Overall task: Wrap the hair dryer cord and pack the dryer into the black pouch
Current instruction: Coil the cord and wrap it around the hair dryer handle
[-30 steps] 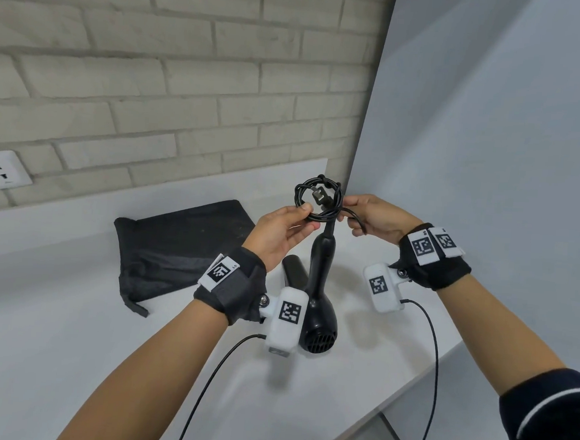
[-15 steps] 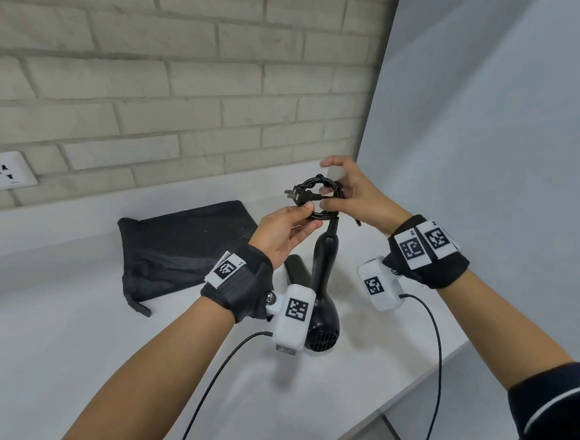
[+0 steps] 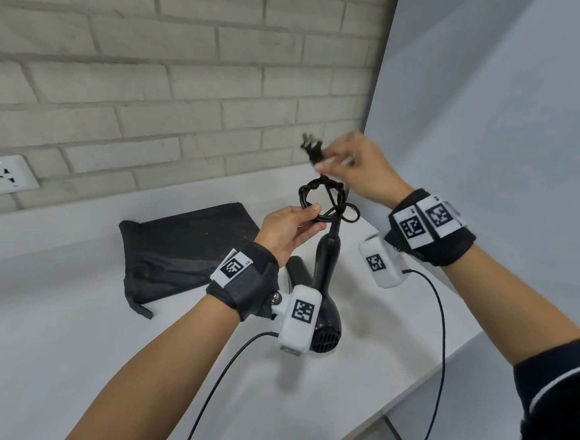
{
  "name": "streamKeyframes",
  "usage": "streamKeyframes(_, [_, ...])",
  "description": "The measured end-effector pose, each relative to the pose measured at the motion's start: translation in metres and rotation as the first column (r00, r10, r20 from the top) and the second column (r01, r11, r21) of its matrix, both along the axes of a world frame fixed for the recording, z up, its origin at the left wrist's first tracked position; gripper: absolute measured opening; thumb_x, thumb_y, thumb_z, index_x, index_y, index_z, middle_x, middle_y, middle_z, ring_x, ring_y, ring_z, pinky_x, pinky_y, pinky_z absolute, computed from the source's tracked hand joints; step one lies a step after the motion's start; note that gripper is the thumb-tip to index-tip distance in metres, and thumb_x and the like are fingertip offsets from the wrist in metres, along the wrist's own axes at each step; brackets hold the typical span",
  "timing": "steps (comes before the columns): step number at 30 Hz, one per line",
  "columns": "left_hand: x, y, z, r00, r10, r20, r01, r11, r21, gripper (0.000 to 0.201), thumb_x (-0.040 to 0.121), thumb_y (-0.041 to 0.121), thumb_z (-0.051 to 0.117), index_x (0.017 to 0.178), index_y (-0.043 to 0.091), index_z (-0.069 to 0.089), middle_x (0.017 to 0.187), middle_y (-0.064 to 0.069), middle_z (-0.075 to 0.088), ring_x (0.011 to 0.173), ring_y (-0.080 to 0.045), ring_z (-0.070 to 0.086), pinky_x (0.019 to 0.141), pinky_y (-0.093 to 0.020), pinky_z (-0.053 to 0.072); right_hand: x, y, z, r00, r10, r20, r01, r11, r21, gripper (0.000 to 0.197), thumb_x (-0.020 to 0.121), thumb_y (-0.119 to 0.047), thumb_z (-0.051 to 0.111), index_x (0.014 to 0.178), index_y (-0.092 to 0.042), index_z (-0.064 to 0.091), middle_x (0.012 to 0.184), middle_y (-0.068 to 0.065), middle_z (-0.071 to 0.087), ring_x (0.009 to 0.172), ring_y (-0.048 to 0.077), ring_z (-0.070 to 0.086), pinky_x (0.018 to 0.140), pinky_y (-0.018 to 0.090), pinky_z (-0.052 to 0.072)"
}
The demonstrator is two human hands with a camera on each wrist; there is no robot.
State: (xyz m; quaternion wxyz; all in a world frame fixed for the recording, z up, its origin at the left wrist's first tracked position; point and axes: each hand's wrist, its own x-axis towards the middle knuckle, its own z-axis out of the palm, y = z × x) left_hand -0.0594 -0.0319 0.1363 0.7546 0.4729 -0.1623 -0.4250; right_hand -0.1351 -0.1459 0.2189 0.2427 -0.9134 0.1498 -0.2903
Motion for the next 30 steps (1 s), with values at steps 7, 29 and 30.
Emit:
streamKeyframes(7, [0.002,0.002,-0.001,1.0,0.024,-0.006,-0.024,0.999,0.035,0.013,0.083,0.003,0.064,0.074,0.004,0.055,0.076,-0.008,0.064,0.069,-0.016,0.065,0.063,-0.016,0.058,-0.002,0.0,0.024,0.941,0.048,0.336,-0.212,0.856,0.471,0.012,0.088,-0.009,0.058,0.095,-0.004,0.067,0.07,-0.008,0.065,0.057,-0.002,0.06,0.077,0.02,0.049])
streamKeyframes(29, [-0.006,-0.006,0.0,0.995,0.103,0.004,-0.103,0.995,0.006,0.015,0.082,0.005,0.067,0.078,0.006,0.052,0.083,-0.011,0.064,0.07,-0.017,0.066,0.065,-0.016,0.057,-0.019,0.007,-0.066,0.986,-0.141,-0.085,0.147,0.529,0.836,0.032,0.086,-0.041,0.058,0.095,-0.01,0.061,0.086,0.008,0.067,0.079,0.021,0.063,0.078,0.03,0.052])
streamKeyframes(30, [-0.007,-0.006,0.0,0.994,0.107,0.009,-0.107,0.994,0.008,0.015,0.082,0.006,0.067,0.077,0.006,0.052,0.083,-0.011,0.065,0.067,-0.015,0.067,0.065,-0.015,0.057,-0.018,0.008,-0.067,0.985,-0.157,-0.07,0.142,0.52,0.842,0.029,0.087,-0.038,0.057,0.093,-0.009,0.061,0.085,0.008,0.067,0.077,0.02,0.063,0.073,0.029,0.051])
